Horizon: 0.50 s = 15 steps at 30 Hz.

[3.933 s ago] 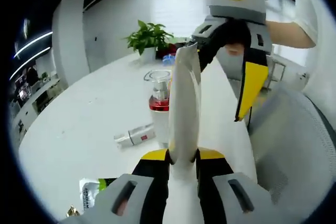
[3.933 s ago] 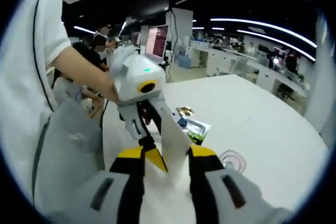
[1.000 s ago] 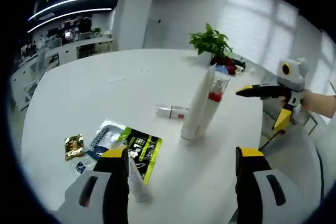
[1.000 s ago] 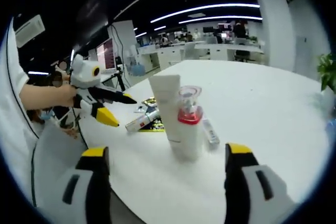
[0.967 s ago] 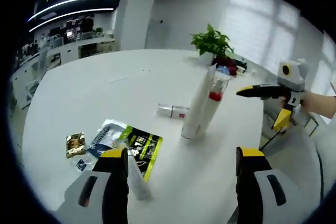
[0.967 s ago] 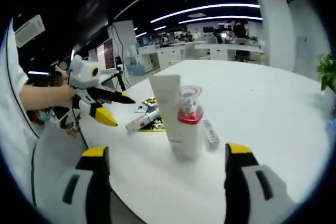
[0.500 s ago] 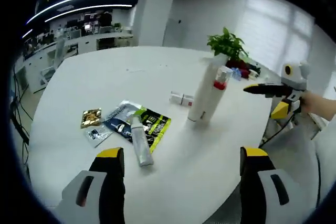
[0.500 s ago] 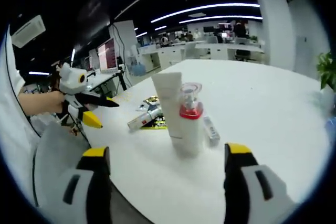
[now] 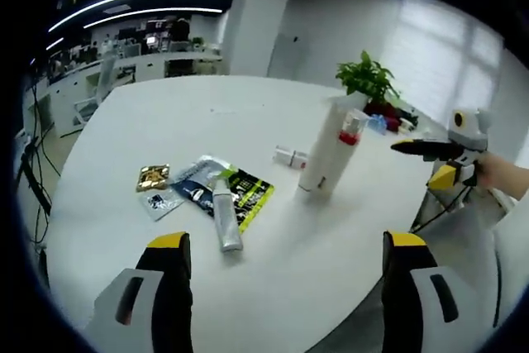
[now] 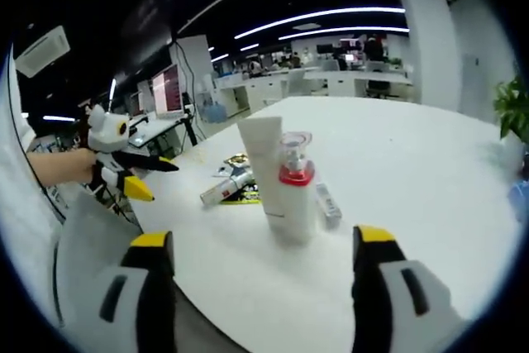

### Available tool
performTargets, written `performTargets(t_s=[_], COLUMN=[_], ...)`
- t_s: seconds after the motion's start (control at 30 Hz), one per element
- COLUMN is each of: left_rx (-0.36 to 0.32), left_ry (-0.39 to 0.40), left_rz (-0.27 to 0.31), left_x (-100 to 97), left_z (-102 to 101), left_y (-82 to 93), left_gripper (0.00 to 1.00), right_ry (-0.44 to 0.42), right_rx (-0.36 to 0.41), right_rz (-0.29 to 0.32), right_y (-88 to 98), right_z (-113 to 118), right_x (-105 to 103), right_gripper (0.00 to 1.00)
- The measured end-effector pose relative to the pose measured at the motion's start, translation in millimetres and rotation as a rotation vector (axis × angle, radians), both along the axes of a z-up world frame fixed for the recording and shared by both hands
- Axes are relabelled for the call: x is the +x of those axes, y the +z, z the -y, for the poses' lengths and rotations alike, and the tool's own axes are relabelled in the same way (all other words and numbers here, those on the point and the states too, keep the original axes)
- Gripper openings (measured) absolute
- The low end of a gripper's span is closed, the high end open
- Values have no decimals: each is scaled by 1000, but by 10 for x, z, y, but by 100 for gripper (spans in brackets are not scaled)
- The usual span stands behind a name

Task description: Arrange the skincare products in the storage area until every visible bottle or jar stands upright without overlapping.

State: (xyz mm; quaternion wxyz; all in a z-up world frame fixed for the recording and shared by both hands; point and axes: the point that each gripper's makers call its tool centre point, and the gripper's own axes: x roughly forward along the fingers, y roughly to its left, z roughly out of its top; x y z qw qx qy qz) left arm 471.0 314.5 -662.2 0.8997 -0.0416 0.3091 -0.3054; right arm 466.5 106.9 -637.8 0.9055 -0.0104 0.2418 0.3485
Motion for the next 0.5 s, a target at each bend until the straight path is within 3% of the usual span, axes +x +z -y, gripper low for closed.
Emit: performTargets(t_s=[0.37,0.5], left_rx=[86,112], left_ry=[20,20], left_rz=[-59,-80], left_x=[86,138], left_z=[-70,-77], left_y=[-123,-172], left_gripper=[91,88], right_ry=[-30,-27], right_rx=[3,-30], right_rz=[1,5], right_y=[-7,-36], right_z=[74,102], right_x=[-50,-53], right_gripper=[89,89])
